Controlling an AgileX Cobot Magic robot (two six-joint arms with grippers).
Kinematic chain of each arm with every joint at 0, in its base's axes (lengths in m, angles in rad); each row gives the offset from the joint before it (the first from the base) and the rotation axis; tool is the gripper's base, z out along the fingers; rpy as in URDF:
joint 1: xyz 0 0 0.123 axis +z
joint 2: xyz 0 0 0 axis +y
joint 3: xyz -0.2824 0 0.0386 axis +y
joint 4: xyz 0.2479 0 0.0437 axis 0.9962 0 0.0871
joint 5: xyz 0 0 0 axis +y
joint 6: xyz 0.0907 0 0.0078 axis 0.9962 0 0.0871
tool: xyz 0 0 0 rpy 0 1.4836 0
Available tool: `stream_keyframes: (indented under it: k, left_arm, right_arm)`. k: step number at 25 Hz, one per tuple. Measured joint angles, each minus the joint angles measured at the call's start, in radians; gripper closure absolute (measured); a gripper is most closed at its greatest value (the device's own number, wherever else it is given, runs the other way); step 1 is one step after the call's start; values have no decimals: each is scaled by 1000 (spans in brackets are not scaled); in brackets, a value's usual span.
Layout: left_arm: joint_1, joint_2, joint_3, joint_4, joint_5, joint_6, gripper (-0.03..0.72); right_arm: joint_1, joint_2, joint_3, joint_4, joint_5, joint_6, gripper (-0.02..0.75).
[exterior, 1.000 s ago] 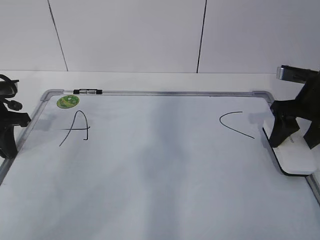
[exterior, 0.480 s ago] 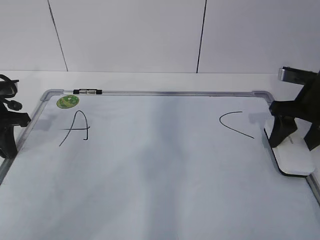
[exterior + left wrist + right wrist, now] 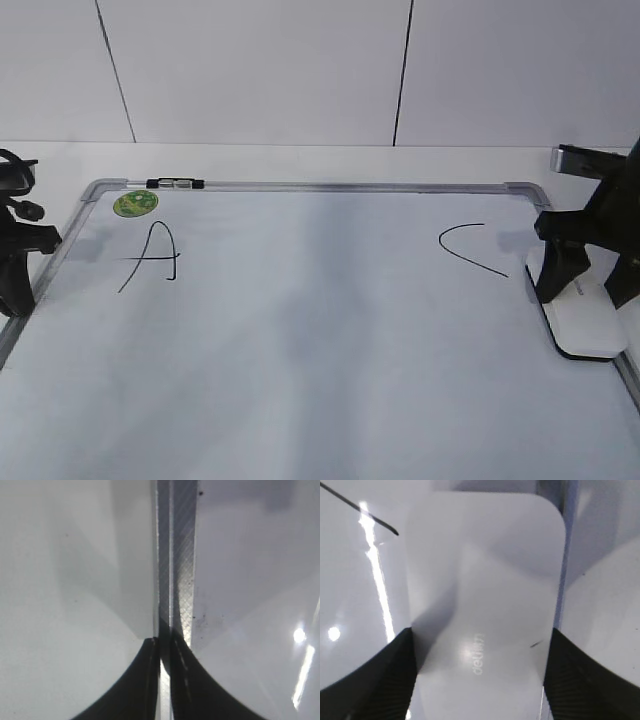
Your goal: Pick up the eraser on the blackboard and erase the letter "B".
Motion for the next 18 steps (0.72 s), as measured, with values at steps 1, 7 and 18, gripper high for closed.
stream_keyframes:
  k: [1, 7, 18]
  left_arm:
    - [0, 0, 0, 0, 0, 0, 652]
    - [0, 0, 0, 0, 0, 0, 652]
    - [0, 0, 0, 0, 0, 0, 652]
  right_arm:
    - [0, 0, 0, 0, 0, -1, 190]
    - [0, 0, 0, -2, 0, -5, 190]
    - [0, 2, -68, 2, 89, -5, 93]
